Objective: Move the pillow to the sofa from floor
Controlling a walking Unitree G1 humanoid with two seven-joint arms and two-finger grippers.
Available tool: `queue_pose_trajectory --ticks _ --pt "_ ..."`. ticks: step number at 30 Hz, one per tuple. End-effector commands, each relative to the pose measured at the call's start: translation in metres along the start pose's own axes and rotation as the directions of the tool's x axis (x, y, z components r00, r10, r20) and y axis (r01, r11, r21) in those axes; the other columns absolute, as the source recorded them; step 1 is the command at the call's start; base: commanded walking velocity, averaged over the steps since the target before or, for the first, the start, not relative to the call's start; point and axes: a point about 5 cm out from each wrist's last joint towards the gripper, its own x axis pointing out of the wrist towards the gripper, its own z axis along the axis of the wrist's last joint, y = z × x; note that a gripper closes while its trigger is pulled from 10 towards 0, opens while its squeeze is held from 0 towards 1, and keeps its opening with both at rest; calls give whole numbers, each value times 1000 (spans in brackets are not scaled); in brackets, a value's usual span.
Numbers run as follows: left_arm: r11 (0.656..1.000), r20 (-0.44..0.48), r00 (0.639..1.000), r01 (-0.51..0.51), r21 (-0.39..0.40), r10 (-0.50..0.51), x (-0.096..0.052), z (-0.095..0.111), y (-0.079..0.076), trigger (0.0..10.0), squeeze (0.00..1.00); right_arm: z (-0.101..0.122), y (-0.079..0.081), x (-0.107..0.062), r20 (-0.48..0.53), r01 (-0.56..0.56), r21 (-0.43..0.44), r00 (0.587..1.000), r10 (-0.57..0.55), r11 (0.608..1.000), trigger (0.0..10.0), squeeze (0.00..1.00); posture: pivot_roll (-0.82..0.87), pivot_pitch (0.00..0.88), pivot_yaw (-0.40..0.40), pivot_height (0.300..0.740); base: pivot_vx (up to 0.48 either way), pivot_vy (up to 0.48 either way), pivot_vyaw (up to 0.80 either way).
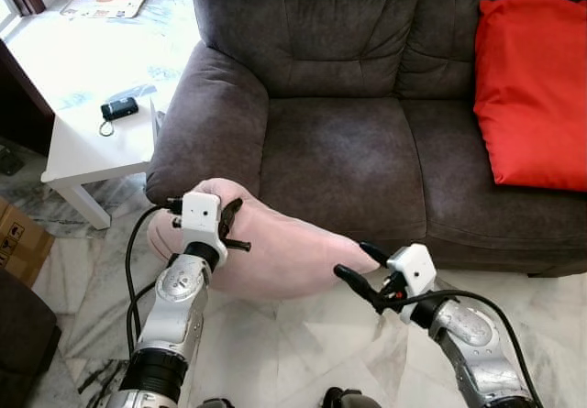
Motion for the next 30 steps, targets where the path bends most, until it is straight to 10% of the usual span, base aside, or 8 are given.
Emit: queue_pose_trajectory --ticks 1,2,5,7,20,21,27,30 --pt "998 112 992 61 0 -61 7 28 -7 10000 0 -9 3 -1 -42 7 -12 999 -7 1000 10000 1000 -72 166 -20 740 0 0 0" --pt "996 108 990 89 5 -89 7 28 -10 10000 0 -8 3 0 -39 13 -8 999 -13 1000 10000 0 -71 165 -20 740 0 0 0" --pt "995 104 989 103 8 -104 7 27 -12 10000 0 -9 1 1 -40 34 -15 999 -35 999 10000 0 -71 166 -20 740 0 0 0" --pt "994 103 989 105 9 -105 7 28 -12 10000 0 -10 -1 1 -38 51 -1 998 -51 999 10000 1000 -71 165 -20 740 0 0 0" --pt "984 99 979 175 18 -176 8 32 -18 10000 0 -32 5 -3 -213 -32 -179 977 -7 983 10000 1000 -75 150 -19 740 0 0 0" --pt "984 99 979 177 14 -178 7 32 -18 10000 0 -33 4 -3 -231 -38 -218 973 -14 975 10000 235 -73 148 -19 740 0 0 0" --pt "982 99 977 186 21 -187 7 33 -19 10000 0 -37 1 -1 -258 -17 -223 965 -42 975 10000 0 -70 146 -19 740 0 0 0" --pt "982 99 977 189 22 -190 8 33 -20 10000 0 -38 0 -1 -269 -17 -239 962 -50 971 10000 1000 -70 150 -18 740 0 0 0"
